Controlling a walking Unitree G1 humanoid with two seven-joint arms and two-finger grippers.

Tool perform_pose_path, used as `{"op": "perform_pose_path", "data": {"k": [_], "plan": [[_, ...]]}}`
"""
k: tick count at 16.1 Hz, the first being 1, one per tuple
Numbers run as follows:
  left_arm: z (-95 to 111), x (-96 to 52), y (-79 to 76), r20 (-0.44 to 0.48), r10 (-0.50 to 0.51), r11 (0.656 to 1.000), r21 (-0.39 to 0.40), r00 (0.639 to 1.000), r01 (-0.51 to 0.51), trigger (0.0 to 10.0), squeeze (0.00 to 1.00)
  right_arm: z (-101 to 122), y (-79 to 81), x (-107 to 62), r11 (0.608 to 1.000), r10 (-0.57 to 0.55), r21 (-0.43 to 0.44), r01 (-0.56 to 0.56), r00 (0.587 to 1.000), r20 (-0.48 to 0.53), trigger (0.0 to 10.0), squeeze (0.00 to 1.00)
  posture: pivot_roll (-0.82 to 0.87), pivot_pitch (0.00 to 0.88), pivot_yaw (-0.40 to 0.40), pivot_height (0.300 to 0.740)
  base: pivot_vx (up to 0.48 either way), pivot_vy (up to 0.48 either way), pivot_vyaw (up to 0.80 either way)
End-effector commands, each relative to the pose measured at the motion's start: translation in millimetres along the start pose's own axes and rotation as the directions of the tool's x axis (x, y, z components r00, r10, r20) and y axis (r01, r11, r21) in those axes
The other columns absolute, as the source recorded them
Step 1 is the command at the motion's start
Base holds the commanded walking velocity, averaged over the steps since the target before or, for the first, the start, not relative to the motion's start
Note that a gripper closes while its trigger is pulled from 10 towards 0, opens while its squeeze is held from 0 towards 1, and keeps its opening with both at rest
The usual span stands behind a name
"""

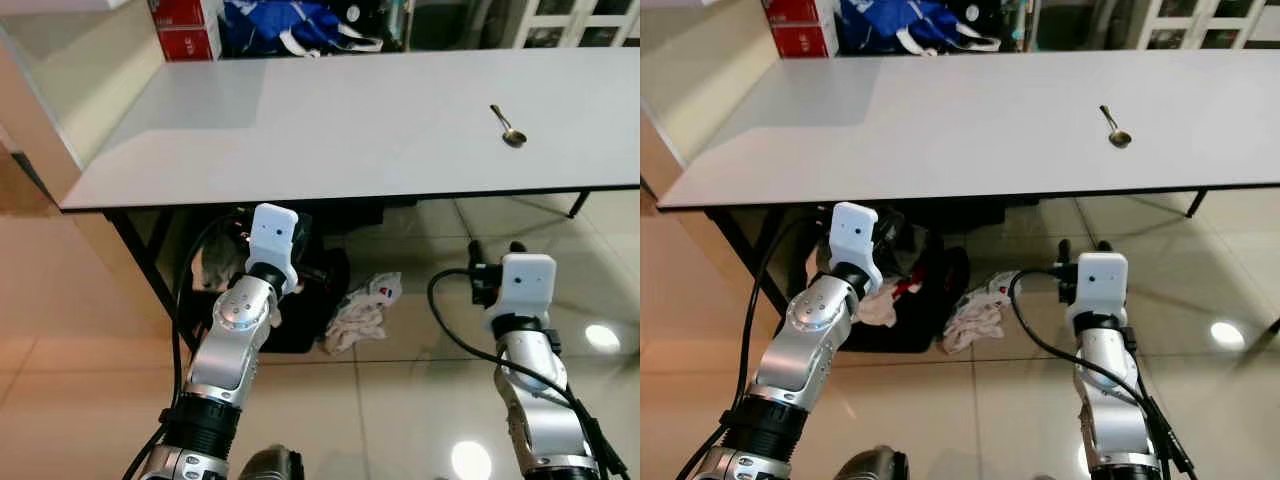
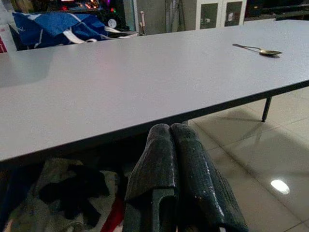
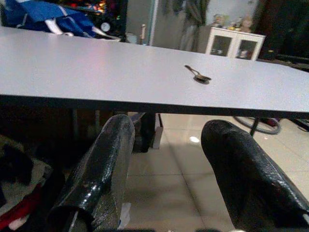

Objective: Setting the table

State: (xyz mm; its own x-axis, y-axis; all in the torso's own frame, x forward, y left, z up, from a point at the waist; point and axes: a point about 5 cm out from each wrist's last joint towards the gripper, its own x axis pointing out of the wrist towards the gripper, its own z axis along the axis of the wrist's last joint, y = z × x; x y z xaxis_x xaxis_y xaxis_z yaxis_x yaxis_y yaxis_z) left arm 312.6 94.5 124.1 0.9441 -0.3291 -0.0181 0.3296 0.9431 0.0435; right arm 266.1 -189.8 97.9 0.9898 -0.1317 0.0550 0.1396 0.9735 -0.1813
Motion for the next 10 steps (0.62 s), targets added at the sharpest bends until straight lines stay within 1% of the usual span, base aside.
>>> {"op": "perform_pose_path", "data": {"k": [1,2,3,4,5,6,10], "plan": [[4.3,2.9,8.8,0.011,0.036,0.999,0.012,0.999,-0.036,10.0,0.00,2.5,7.8,3.7,0.999,0.028,0.020,-0.028,1.000,0.006,10.0,0.00,-0.03,0.000,0.036,0.697,0.000,0.480,0.00],[3.8,3.7,8.6,0.009,0.041,0.999,0.010,0.999,-0.041,10.0,0.00,3.1,8.3,4.1,0.999,0.030,0.021,-0.030,1.000,0.009,10.0,0.00,-0.03,0.000,0.036,0.697,0.000,0.480,0.00],[3.4,4.1,8.1,0.010,0.041,0.999,0.007,0.999,-0.041,10.0,0.00,1.6,8.8,4.4,0.999,0.034,0.017,-0.034,0.999,-0.010,10.0,0.00,-0.03,0.000,0.037,0.697,0.000,0.480,0.00],[2.5,4.3,7.9,0.006,0.044,0.999,0.005,0.999,-0.044,10.0,0.00,0.1,8.9,4.3,0.999,0.034,0.035,-0.033,0.999,-0.022,10.0,0.00,-0.03,0.000,0.037,0.697,0.000,0.480,-0.80],[1.5,4.5,7.9,0.003,0.046,0.999,0.007,0.999,-0.046,10.0,0.00,0.1,8.2,4.3,0.999,0.033,0.030,-0.032,0.999,-0.020,10.0,0.00,-0.03,0.000,0.038,0.697,0.000,0.476,-0.77],[2.1,4.8,8.0,0.009,0.044,0.999,0.021,0.999,-0.044,10.0,0.00,0.9,7.6,4.6,0.999,0.029,0.022,-0.028,1.000,-0.012,10.0,0.00,-0.03,0.000,0.036,0.697,0.000,0.476,-0.49],[2.1,4.8,8.0,0.009,0.044,0.999,0.021,0.999,-0.044,10.0,0.00,0.9,7.6,4.6,0.999,0.029,0.022,-0.028,1.000,-0.012,10.0,0.00,-0.03,0.000,0.036,0.697,0.000,0.476,-0.49]]}}
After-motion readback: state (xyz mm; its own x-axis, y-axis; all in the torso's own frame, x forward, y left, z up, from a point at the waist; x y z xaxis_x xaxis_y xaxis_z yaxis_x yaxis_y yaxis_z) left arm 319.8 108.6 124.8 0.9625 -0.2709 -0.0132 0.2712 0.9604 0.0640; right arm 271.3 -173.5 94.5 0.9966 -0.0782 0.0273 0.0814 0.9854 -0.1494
